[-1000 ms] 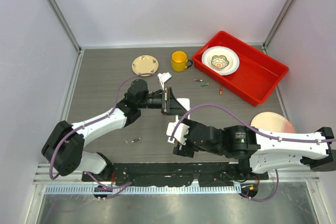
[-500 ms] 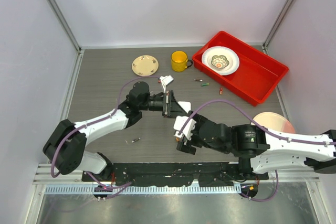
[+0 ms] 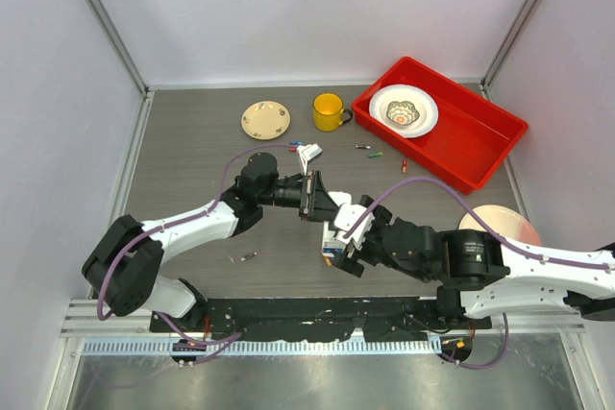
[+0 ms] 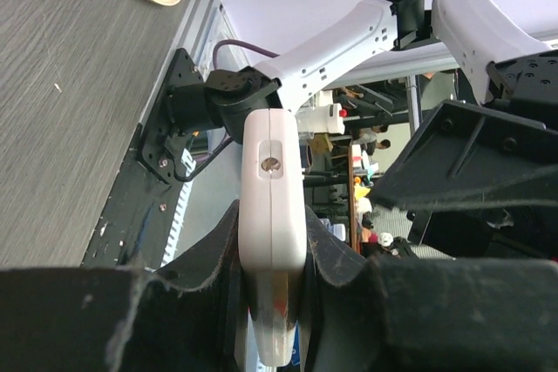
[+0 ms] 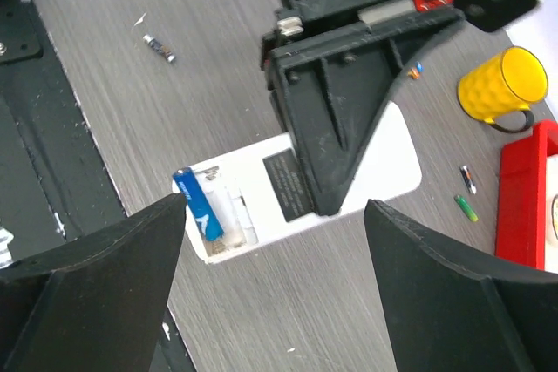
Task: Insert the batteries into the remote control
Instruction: Load the battery into the remote control.
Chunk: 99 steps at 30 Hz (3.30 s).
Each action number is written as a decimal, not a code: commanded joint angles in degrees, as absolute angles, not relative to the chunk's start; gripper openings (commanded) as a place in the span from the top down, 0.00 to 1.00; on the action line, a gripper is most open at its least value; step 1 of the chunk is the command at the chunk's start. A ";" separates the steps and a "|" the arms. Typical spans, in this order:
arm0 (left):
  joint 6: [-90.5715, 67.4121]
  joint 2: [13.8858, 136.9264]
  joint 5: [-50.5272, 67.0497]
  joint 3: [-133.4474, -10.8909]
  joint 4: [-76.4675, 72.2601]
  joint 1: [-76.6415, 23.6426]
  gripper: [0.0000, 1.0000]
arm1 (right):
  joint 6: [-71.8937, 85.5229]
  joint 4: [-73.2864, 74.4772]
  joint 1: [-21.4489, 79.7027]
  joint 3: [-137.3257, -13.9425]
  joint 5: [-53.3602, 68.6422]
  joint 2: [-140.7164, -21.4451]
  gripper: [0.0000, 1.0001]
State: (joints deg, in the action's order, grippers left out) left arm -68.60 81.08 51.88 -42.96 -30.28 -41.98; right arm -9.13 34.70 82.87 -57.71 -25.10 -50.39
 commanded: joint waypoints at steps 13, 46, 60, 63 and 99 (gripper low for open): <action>-61.70 79.37 37.10 -42.11 -29.09 -41.75 1.00 | 29.32 20.30 79.20 -50.19 -38.33 -44.39 0.00; -67.59 76.91 36.83 -38.85 -41.92 -40.69 1.00 | 35.68 21.89 70.14 -42.98 -22.86 -42.45 0.11; -67.59 76.73 36.91 -38.76 -42.01 -40.69 1.00 | 35.33 19.42 67.59 -42.01 -19.86 -42.63 0.14; -67.67 76.82 36.83 -38.85 -42.10 -40.61 1.00 | 35.33 19.34 67.33 -42.01 -19.43 -42.71 0.15; -68.29 76.11 36.48 -38.06 -43.77 -40.69 1.00 | 36.30 17.40 63.55 -39.46 -15.21 -42.45 0.39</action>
